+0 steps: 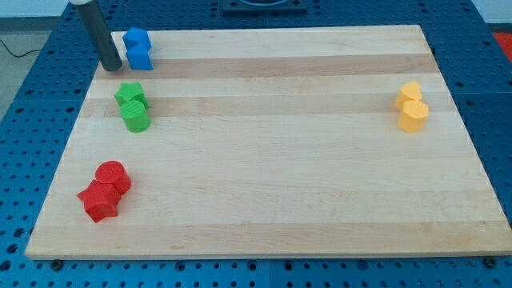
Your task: Move the blue triangle right to the blue cube
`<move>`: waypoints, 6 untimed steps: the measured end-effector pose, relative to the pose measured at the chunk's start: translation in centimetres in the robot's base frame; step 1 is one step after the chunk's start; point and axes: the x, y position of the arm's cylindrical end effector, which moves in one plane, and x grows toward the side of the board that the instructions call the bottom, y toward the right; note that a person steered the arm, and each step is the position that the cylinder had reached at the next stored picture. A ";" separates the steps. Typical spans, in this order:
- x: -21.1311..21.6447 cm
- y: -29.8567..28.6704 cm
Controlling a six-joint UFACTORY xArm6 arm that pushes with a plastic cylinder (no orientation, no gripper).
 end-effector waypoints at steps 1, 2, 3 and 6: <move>0.6 2.6; -0.3 5.1; -3.1 5.1; -2.5 5.3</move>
